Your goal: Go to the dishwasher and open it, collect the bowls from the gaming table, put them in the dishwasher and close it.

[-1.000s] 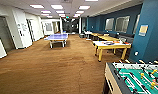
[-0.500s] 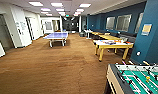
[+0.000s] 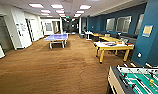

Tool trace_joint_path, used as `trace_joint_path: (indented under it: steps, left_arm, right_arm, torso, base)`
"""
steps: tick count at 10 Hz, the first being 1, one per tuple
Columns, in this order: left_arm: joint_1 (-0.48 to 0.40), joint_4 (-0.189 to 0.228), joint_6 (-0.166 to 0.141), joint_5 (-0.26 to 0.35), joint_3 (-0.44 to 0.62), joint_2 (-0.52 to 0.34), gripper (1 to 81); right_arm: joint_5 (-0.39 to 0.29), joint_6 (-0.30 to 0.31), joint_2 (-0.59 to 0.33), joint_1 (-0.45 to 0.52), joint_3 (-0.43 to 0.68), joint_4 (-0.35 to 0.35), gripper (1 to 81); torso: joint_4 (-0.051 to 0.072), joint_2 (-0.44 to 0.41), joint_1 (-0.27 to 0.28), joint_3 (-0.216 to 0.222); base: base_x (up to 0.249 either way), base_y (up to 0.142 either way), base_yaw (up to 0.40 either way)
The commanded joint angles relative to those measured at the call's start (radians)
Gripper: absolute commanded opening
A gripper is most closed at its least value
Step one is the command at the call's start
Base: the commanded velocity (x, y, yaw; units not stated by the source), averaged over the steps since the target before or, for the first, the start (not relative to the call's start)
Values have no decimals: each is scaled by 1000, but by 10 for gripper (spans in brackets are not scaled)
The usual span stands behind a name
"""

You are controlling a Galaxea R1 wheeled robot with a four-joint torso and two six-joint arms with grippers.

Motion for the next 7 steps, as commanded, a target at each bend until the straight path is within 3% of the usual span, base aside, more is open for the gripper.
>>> trace_joint_path:
  steps: [1,7]
  left_arm:
    - [-46,-4,1,48,-1,-9,811]
    - [-47,-4,1,48,-1,-8,811]
  right_arm:
    - [-35,9,-6,58,15,20,811]
    - [-36,9,-2,51,10,11,811]
  torso:
    - [0,0,0,0]
    - [0,0,0,0]
  base:
    - [131,0,0]
    - [135,0,0]
